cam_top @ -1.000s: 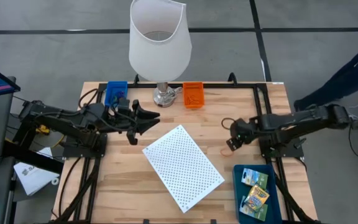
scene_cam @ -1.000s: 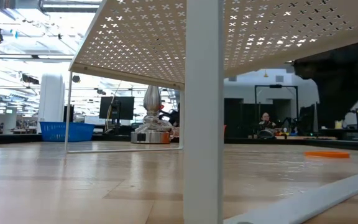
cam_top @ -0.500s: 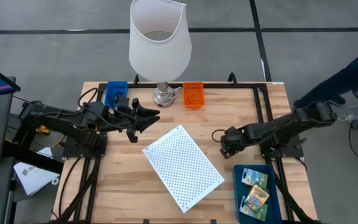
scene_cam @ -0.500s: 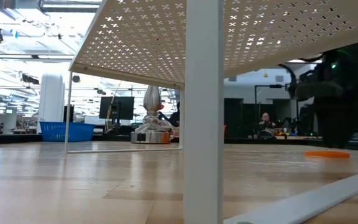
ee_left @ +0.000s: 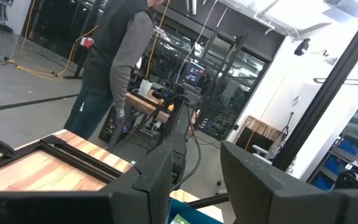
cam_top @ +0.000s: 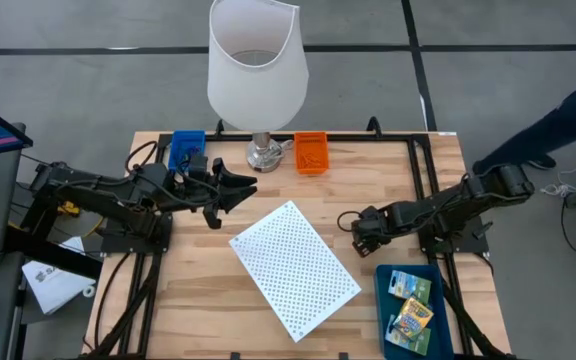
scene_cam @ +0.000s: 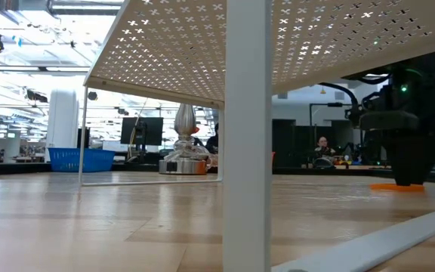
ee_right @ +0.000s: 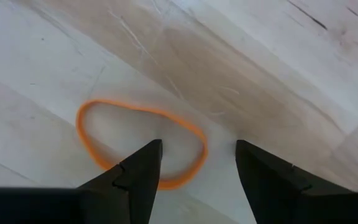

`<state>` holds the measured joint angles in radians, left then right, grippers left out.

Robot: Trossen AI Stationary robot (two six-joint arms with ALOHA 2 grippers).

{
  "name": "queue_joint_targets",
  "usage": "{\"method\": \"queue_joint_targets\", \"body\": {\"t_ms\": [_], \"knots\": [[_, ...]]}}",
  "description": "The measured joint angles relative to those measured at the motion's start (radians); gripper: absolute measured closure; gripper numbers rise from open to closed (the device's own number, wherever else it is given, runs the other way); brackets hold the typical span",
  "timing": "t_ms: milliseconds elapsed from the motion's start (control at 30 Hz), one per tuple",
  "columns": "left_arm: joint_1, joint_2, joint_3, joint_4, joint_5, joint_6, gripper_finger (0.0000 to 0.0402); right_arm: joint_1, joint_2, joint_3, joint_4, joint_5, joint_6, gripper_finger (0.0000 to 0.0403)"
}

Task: Pick & Place Office Desk Supplies
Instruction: Put the orange rubber band into the blue bin

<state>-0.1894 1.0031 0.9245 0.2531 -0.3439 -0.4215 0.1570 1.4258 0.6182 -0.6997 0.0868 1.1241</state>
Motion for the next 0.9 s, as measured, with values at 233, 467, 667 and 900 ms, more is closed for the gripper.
{"method": "queue_joint_targets", "body": {"t_ms": [233, 467, 667, 900], "knots": [[0.0, 0.0, 0.0, -0.002, 0.0, 0.005, 0.027, -0.002, 0.0, 0.0, 0.015, -0.022, -0.025, 0.0264], [-0.001, 0.0, 0.0, -0.002, 0.0, 0.022, 0.027, -0.003, 0.001, 0.0, 0.033, -0.03, -0.033, 0.039], [-0.001, 0.0, 0.0, -0.002, 0.0, 0.022, 0.027, 0.006, -0.016, 0.001, 0.056, -0.035, -0.033, 0.04], [-0.002, 0.0, 0.0, -0.002, 0.0, 0.021, 0.027, 0.006, -0.196, 0.124, 0.062, 0.078, 0.041, 0.0402]]}}
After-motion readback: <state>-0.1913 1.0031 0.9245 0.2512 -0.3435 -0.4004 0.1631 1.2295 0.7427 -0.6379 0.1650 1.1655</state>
